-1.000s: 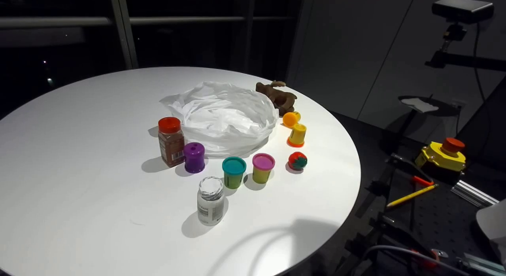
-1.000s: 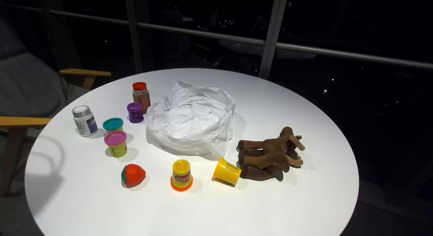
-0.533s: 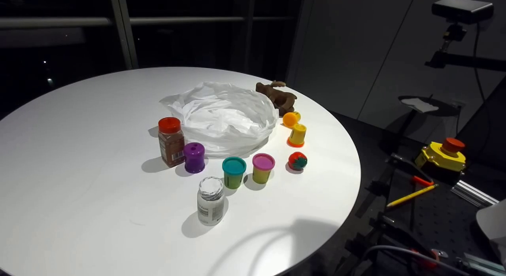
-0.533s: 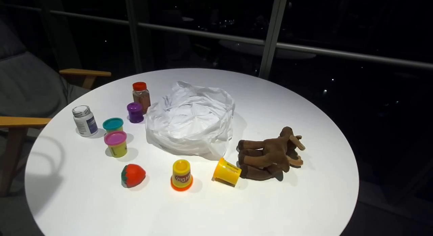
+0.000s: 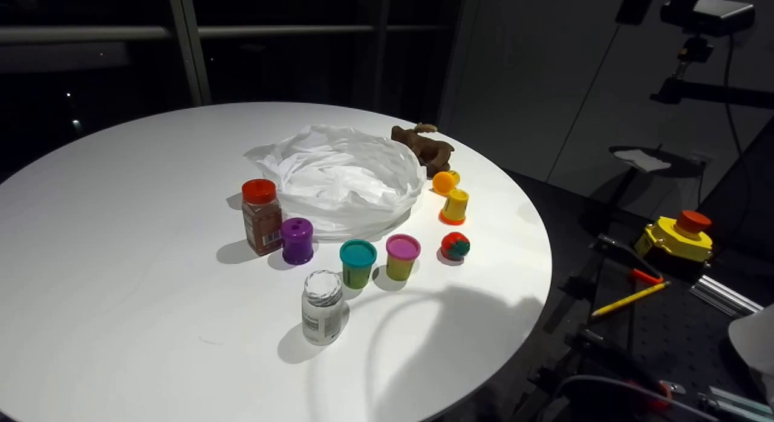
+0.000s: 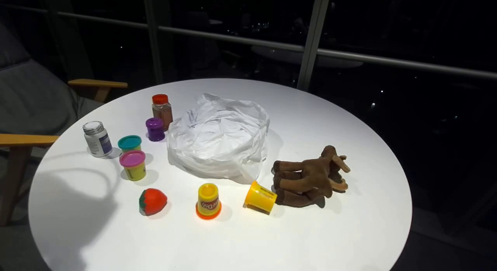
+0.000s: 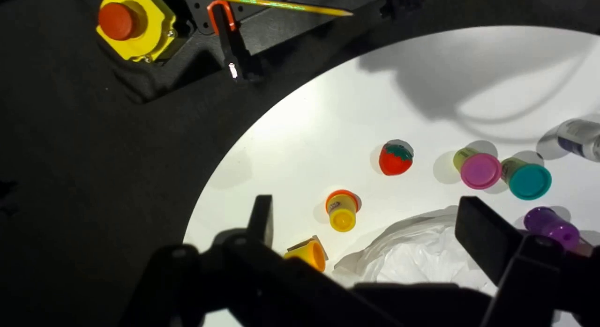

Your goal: Pick up the objects from the table and put them on the plastic

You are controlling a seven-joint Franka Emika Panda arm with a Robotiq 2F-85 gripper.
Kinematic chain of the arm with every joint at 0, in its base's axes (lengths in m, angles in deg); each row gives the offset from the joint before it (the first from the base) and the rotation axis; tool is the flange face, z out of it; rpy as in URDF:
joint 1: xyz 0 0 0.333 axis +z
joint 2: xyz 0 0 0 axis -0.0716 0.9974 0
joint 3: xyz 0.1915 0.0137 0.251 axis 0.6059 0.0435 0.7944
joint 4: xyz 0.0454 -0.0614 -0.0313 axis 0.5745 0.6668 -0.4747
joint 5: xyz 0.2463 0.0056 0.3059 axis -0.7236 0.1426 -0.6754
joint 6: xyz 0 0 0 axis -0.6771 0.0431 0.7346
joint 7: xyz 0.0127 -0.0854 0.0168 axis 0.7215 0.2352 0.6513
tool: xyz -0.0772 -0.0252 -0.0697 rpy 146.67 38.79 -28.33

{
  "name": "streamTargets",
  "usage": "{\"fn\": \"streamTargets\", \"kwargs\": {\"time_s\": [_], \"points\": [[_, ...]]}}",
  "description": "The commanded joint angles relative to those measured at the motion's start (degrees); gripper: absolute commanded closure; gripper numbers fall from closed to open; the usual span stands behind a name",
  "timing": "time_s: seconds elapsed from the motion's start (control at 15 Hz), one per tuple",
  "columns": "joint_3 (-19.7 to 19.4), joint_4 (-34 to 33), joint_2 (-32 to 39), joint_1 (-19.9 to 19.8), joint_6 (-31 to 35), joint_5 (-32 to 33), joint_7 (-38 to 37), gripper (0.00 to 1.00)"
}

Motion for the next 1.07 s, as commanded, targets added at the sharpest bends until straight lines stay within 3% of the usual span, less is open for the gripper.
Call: {"fn": "streamTargets", "kwargs": {"time_s": [0.0,0.33,0.67,1.0], "points": [[-0.60,-0.33,10.39,-2.06,9.68,-4.75,-5.27,0.00],[-0.91,0.09,24.15,-3.19,24.50,-9.01,-12.82,0.00],[-2.81,-2.19,37.38,-3.50,35.42,-7.74,-19.38,0.00],[-8.24,-9.19,49.81,-3.08,38.56,-8.89,-22.49,0.00]]}}
